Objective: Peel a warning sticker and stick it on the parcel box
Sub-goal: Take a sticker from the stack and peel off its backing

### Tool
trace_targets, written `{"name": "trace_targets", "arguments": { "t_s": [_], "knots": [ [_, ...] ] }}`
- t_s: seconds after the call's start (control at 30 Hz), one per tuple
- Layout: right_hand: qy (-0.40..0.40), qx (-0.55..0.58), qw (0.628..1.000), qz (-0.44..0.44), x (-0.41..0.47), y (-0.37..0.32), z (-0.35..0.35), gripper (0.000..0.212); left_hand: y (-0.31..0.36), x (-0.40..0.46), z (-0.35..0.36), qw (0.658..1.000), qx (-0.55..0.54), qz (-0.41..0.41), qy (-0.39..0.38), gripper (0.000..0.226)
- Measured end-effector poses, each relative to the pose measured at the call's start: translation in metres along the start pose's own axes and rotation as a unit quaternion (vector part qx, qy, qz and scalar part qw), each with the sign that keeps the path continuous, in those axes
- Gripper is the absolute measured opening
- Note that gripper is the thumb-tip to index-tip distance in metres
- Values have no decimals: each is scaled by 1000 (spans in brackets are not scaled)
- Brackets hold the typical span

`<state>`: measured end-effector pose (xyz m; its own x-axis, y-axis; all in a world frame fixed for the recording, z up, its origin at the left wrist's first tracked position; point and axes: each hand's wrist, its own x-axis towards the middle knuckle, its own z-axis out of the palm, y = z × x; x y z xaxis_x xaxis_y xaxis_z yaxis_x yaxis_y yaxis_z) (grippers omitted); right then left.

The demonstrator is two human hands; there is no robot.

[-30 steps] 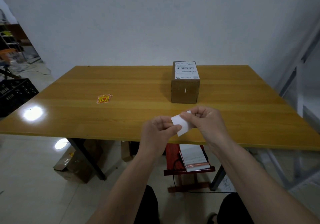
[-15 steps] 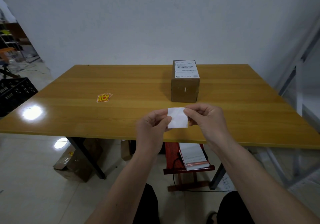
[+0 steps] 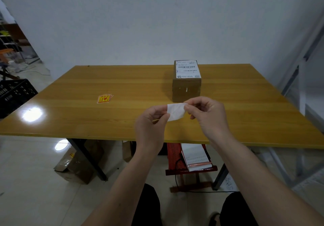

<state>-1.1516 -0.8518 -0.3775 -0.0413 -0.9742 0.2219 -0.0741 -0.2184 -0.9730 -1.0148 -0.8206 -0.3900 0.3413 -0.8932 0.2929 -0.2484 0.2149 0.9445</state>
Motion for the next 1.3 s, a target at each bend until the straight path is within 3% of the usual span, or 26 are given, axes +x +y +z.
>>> {"name": "trace_targets", "arguments": {
  "t_s": [0.17,0.4,0.73,1.0,1.17,1.3],
  "knots": [
    [39,-33,999,3,-2,2,4,18,0,-4,4,1000,14,23,-5,37],
    [-38,37,999,3,-11,-2,13,18,-1,-12,12,994,28,106,-10,41],
    [-51,79,995,33,-10,2,12,10,-3,-13,10,991,22,122,-40,55],
    [-28,86,994,60,-9,7,12,4,-9,-13,15,996,-4,90,-29,44],
    [-53,107,990,74,-12,8,12,7,-9,-12,12,994,48,91,-45,56],
    [-56,113,989,79,-11,11,13,13,-11,-13,12,995,18,85,-48,49]
  ]
}}
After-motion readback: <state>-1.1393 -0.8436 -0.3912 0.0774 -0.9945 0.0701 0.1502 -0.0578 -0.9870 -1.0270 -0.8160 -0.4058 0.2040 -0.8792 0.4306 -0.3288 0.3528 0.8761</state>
